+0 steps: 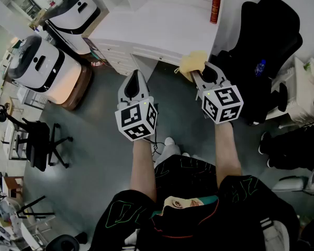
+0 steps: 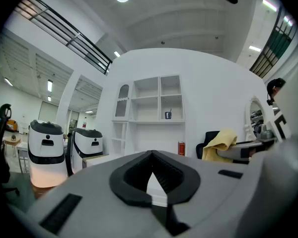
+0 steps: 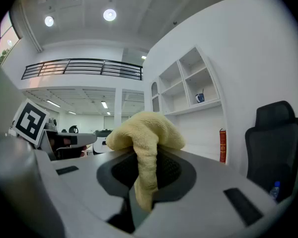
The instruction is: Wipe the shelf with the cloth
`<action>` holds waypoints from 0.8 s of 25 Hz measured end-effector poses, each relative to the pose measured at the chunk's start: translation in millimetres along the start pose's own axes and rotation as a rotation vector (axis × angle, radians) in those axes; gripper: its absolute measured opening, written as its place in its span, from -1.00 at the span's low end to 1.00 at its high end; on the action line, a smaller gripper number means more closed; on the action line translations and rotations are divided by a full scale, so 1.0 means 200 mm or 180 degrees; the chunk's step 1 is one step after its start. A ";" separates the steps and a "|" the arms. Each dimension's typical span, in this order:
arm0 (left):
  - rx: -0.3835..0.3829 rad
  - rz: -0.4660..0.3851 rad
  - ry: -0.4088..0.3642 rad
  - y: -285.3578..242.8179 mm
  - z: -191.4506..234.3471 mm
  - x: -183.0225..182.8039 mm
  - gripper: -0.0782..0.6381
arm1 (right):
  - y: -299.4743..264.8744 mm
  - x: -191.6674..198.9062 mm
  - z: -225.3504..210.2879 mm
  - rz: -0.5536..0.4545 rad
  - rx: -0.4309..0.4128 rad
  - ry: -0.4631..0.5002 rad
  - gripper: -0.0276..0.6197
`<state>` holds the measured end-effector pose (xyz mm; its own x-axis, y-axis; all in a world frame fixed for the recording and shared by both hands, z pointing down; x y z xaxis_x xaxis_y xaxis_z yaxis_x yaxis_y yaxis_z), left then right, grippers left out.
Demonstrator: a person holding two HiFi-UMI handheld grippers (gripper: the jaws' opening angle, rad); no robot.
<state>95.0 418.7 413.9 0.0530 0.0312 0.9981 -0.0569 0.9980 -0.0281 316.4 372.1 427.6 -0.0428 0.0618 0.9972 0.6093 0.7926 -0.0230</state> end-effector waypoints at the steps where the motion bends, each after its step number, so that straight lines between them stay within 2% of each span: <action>1: -0.0003 -0.0001 0.0001 0.00 0.00 0.00 -0.78 | 0.00 0.00 0.00 0.0004 -0.0021 0.0014 -0.73; 5: 0.0025 0.0006 -0.0019 -0.01 -0.02 -0.01 -0.78 | -0.01 0.01 -0.01 0.0088 -0.0081 0.0085 -0.73; 8: 0.0064 0.0028 -0.0043 -0.02 -0.02 0.00 -0.78 | 0.01 0.01 -0.05 0.0046 0.0013 -0.0040 -0.73; 11: 0.0100 0.0046 -0.0052 -0.04 -0.03 -0.01 -0.78 | 0.00 0.01 -0.09 0.0063 0.0096 -0.0032 -0.73; 20: 0.0254 0.0053 -0.0077 -0.15 -0.05 0.01 -0.78 | -0.07 0.04 -0.13 0.0097 0.0123 -0.0064 -0.73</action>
<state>107.6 390.3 416.7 0.0273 0.0454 0.9986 -0.1369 0.9897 -0.0413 327.7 345.3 437.5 -0.0410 0.0982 0.9943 0.5794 0.8131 -0.0564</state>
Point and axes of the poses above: the fingertips, and each gripper's own axes: y backward along the fingers, z to its left, x out of its underside, the point moved 7 cm from there along y, backward along the fingers
